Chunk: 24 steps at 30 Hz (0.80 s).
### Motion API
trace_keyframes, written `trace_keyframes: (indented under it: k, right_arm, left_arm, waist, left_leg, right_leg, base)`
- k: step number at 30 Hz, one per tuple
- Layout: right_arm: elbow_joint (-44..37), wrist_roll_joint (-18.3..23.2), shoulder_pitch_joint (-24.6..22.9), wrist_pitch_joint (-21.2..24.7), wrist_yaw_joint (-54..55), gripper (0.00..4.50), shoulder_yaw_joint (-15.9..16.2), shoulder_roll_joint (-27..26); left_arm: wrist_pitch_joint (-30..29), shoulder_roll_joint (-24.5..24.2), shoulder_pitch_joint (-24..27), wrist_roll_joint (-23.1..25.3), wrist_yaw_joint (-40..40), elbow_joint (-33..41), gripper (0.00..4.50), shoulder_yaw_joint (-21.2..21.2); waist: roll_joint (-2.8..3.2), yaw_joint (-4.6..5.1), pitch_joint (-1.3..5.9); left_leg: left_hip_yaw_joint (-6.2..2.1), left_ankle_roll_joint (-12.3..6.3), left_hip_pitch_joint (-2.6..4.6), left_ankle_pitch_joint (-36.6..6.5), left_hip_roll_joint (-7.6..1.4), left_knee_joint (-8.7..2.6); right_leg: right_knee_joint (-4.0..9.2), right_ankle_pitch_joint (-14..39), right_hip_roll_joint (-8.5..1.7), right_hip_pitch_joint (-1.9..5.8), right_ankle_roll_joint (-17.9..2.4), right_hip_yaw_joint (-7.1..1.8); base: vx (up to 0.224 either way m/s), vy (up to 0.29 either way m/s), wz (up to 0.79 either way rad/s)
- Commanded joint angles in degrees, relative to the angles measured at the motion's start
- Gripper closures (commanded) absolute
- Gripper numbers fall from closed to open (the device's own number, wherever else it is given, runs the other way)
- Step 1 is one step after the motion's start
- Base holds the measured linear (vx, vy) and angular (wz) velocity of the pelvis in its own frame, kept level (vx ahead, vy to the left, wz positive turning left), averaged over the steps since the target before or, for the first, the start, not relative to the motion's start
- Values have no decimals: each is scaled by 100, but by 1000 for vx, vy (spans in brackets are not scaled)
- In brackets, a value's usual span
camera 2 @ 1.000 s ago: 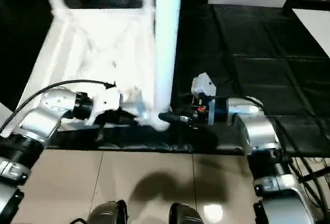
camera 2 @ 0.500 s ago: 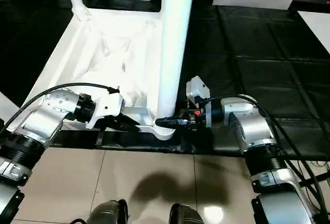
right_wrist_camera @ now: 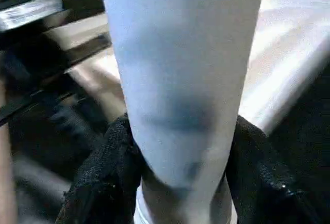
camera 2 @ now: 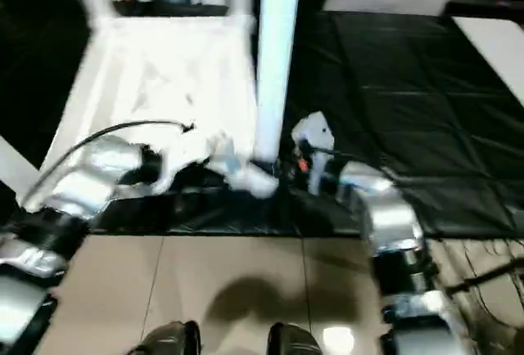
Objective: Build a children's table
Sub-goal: Rotate leg to tighten
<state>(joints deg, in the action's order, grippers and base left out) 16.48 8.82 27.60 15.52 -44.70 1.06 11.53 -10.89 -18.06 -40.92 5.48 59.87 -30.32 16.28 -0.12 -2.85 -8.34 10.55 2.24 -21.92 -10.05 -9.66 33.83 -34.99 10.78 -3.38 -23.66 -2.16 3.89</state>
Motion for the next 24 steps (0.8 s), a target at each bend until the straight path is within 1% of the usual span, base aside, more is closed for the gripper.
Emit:
trace_keyframes:
  k: [1,2,3,4,5,6,7,8,9,10,11,12,13,14,15,16,17,18,19,20,21,22,23,24]
  right_arm:
    - [26,-98,-83,406,594,255,549,-647]
    - [73,-161,-55,487,1195,256,433,-950]
    - [81,-178,-50,495,1312,256,413,-1011]
    - [132,-199,-23,500,1605,256,359,-1193]
    - [158,-223,0,490,1863,256,311,-1367]
    - [177,-250,19,468,2041,256,281,-1486]
    - [210,-209,52,455,2173,256,239,-1640]
    - [208,-202,65,466,2267,256,204,-1751]
    - [219,-191,81,385,2326,200,165,-1821]
    - [217,-205,87,281,2271,200,186,-1816]
    - [198,-239,84,220,2257,200,204,-1810]
    - [171,-239,62,199,2143,179,226,-1739]
    - [147,-236,43,208,2087,167,244,-1693]
    - [113,-222,18,180,1972,158,273,-1621]
    - [63,-201,-10,124,1810,158,295,-1523]
    - [11,-179,-35,97,1651,145,308,-1417]
    - [-40,-210,-65,6,1360,133,329,-1167]
    - [-44,-208,-69,-8,1274,122,330,-1096]
    - [-47,-201,-72,-20,1148,122,329,-995]
    - [-39,-198,-71,-62,984,108,322,-845]
    - [-32,-192,-70,-85,885,108,316,-756]
    - [27,-138,-34,-161,495,94,267,-444]
    - [39,-127,-26,-176,422,83,258,-388]
    - [85,-106,1,-229,173,83,227,-208]
  left_arm:
    - [-214,548,-307,-29,-866,91,450,3]
    - [-408,722,-341,-8,-1121,93,450,-27]
    - [-448,757,-348,-1,-1176,94,450,-37]
    - [-542,858,-388,23,-1390,58,450,-87]
    - [-625,938,-424,75,-1538,33,450,-118]
    - [-671,987,-449,125,-1647,13,450,-137]
    - [-723,1030,-472,171,-1771,7,450,-158]
    - [-773,1061,-480,212,-1851,21,450,-174]
    - [-792,1064,-467,236,-1868,59,450,-170]
    - [-770,1033,-427,251,-1817,123,450,-146]
    - [-770,1013,-395,261,-1786,179,450,-123]
    - [-784,967,-322,228,-1689,269,450,-107]
    - [-811,940,-276,197,-1643,329,450,-94]
    - [-793,900,-233,178,-1580,378,450,-71]
    - [-757,835,-180,154,-1464,430,450,-38]
    - [-723,774,-136,136,-1364,469,450,-20]
    - [-575,657,-61,115,-1189,492,450,-20]
    - [-542,624,-45,107,-1142,492,450,-22]
    - [-496,577,-23,95,-1075,488,450,-23]
    - [-368,506,8,79,-968,475,450,-18]
    - [-288,462,27,69,-901,467,450,-12]
    - [-51,303,96,12,-633,454,450,4]
    - [7,276,110,-4,-575,453,450,7]
    - [146,179,166,-61,-382,478,450,24]
  waist:
    - [-39,8,363]
    - [-35,31,376]
    - [-27,61,367]
    - [-10,61,383]
    - [-16,77,390]
    - [4,88,396]
    - [0,93,401]
    - [-4,97,418]
    - [10,75,434]
    - [5,78,437]
    - [-1,77,457]
    - [-6,80,473]
    - [-4,79,470]
    - [-13,80,483]
    - [-21,84,477]
    - [-12,82,479]
    - [-11,84,474]
    - [-12,85,476]
    - [-11,89,475]
    - [-10,94,475]
    - [-7,93,475]
    - [-13,93,477]
    - [-15,91,484]
    - [-13,85,484]
  left_leg:
    - [-196,-129,110,-1291,-379,-480]
    - [-199,-107,111,-1246,-373,-477]
    - [-198,-91,103,-1267,-367,-481]
    - [-205,-95,103,-1271,-358,-477]
    - [-192,-128,106,-1228,-357,-469]
    - [-189,-158,88,-1139,-358,-470]
    - [-187,-172,83,-1111,-356,-469]
    - [-177,-217,83,-1008,-350,-458]
    - [-170,-270,81,-884,-341,-439]
    - [-169,-302,74,-826,-344,-440]
    - [-163,-367,68,-707,-343,-427]
    - [-155,-453,61,-562,-345,-412]
    - [-160,-494,45,-500,-341,-412]
    - [-151,-573,44,-409,-338,-401]
    - [-149,-638,34,-410,-334,-401]
    - [-149,-658,36,-424,-332,-397]
    - [-150,-692,32,-428,-337,-397]
    - [-152,-697,38,-440,-342,-396]
    - [-146,-707,42,-451,-338,-394]
    - [-146,-717,42,-470,-340,-392]
    - [-148,-714,45,-478,-350,-392]
    - [-145,-714,50,-489,-351,-391]
    - [-143,-739,43,-478,-343,-379]
    - [-145,-743,41,-465,-352,-379]
  right_leg:
    - [564,2376,-597,239,-1007,-365]
    - [548,2332,-600,243,-999,-369]
    - [565,2303,-597,230,-1005,-370]
    - [561,2277,-600,247,-1008,-365]
    - [561,2114,-590,241,-1021,-376]
    - [539,1879,-582,249,-1065,-382]
    - [534,1772,-575,255,-1082,-380]
    - [515,1547,-575,269,-1126,-381]
    - [497,1317,-583,284,-1172,-384]
    - [490,1199,-580,293,-1195,-384]
    - [462,935,-576,311,-1251,-382]
    - [424,625,-572,322,-1323,-384]
    - [411,509,-573,338,-1354,-377]
    - [387,277,-561,344,-1418,-372]
    - [387,224,-561,358,-1444,-367]
    - [388,242,-566,365,-1448,-364]
    - [394,280,-565,367,-1443,-360]
    - [396,314,-563,376,-1436,-358]
    - [399,328,-554,371,-1435,-358]
    - [403,356,-550,371,-1434,-358]
    - [396,369,-556,369,-1444,-361]
    - [403,388,-556,368,-1444,-362]
    - [392,359,-557,383,-1462,-362]
    - [390,329,-560,385,-1466,-364]
  base:
    - [0,0,0]
    - [0,0,0]
    - [0,0,0]
    - [0,0,0]
    - [0,0,0]
    - [0,0,0]
    - [0,0,0]
    - [0,0,0]
    - [0,0,0]
    - [0,0,0]
    - [0,0,0]
    - [0,0,0]
    - [0,0,0]
    - [0,0,0]
    - [0,0,0]
    - [0,0,0]
    - [0,0,0]
    - [0,0,0]
    - [0,0,0]
    - [0,0,0]
    - [0,0,0]
    - [0,0,0]
    - [0,0,0]
    - [0,0,0]
